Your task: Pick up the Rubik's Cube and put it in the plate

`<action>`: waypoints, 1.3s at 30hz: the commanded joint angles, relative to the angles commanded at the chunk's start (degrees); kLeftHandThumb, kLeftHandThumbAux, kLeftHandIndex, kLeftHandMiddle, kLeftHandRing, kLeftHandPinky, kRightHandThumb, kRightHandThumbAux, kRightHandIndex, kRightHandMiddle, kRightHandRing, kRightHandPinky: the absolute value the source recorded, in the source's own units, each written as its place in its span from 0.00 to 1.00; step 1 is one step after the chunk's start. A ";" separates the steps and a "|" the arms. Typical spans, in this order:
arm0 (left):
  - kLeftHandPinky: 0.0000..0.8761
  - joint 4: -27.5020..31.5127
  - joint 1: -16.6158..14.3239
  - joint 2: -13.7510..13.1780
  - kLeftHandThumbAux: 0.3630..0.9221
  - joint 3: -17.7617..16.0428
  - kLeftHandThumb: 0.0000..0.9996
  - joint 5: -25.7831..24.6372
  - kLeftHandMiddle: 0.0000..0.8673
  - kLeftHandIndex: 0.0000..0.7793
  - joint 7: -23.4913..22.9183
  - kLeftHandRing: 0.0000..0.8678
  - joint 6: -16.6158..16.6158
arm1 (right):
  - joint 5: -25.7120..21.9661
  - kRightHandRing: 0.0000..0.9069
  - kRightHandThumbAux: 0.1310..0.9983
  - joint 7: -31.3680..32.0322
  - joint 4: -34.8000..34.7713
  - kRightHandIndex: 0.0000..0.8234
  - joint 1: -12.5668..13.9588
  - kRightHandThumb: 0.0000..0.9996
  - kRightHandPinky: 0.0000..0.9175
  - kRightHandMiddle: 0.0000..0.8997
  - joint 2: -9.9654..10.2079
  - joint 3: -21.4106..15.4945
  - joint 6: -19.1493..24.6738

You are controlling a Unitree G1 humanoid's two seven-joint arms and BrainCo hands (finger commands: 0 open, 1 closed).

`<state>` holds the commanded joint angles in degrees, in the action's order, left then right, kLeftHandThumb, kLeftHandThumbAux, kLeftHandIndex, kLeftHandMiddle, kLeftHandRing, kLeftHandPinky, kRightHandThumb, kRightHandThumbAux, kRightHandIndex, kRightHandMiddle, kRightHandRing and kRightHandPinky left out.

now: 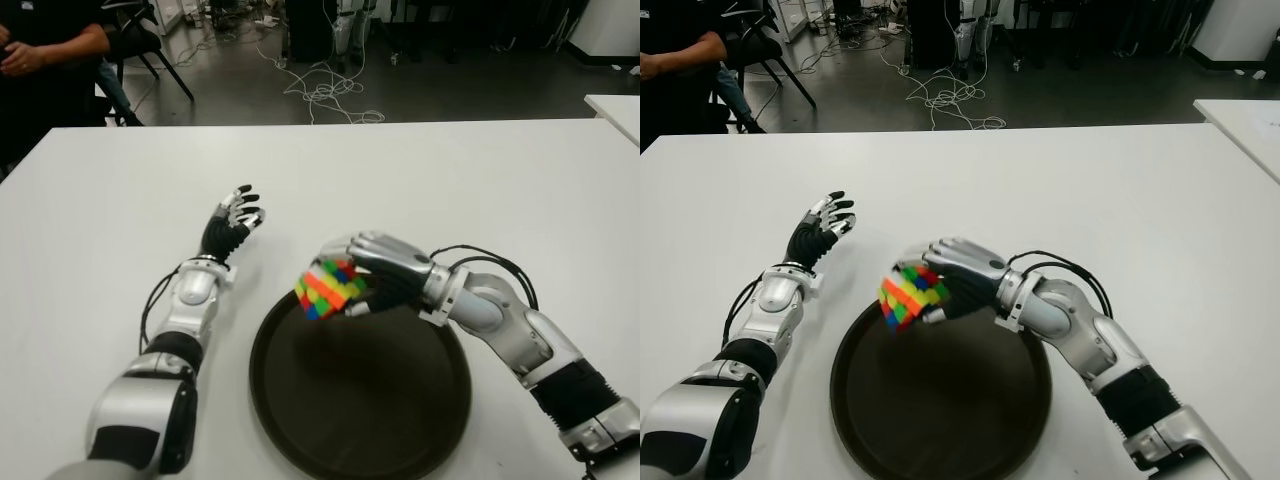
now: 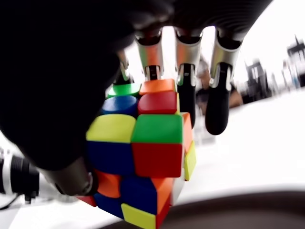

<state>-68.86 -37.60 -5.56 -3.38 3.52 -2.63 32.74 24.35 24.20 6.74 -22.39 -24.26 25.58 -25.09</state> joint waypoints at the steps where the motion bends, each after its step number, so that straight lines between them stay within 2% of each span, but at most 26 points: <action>1: 0.18 0.03 0.02 -0.01 0.50 0.03 0.17 0.07 0.22 0.17 0.10 0.22 -0.03 | -0.04 0.50 0.70 1.46 -0.41 0.50 -0.26 0.70 0.51 0.51 -0.30 0.08 0.76; 11: 0.15 0.38 0.23 0.07 0.49 0.19 0.16 0.36 0.21 0.16 0.51 0.21 -0.31 | 0.12 0.51 0.70 6.73 -2.80 0.50 -0.41 0.70 0.52 0.53 -0.57 -0.51 4.34; 18: 0.18 0.81 0.46 0.32 0.47 0.13 0.16 0.19 0.23 0.17 0.45 0.22 0.32 | 2.31 0.55 0.70 5.00 1.42 0.50 -0.62 0.70 0.58 0.56 1.80 1.01 4.46; 23: 0.17 1.13 0.65 0.41 0.47 0.20 0.16 0.23 0.21 0.16 0.36 0.21 0.59 | 3.44 0.55 0.70 5.43 1.75 0.50 -0.90 0.69 0.58 0.56 2.10 1.32 5.04; 31: 0.16 1.59 0.86 0.52 0.48 0.12 0.16 0.06 0.21 0.16 0.15 0.21 0.46 | 6.89 0.48 0.70 4.91 2.01 0.50 -1.31 0.69 0.50 0.46 2.14 2.25 5.96; 38: 0.18 1.42 0.77 0.27 0.48 0.56 0.16 0.76 0.22 0.17 1.05 0.22 0.31 | 7.69 0.40 0.70 1.43 2.04 0.49 -0.20 0.69 0.41 0.36 2.17 1.60 3.42; 39: 0.18 1.39 0.76 0.26 0.47 0.58 0.17 0.78 0.22 0.17 1.12 0.22 0.29 | 7.60 0.37 0.71 0.87 2.17 0.49 -0.06 0.69 0.38 0.33 2.20 1.48 3.04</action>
<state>-67.47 -36.84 -5.30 -2.80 4.30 -1.52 33.03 31.95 25.06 8.91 -22.45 -22.06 27.06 -22.05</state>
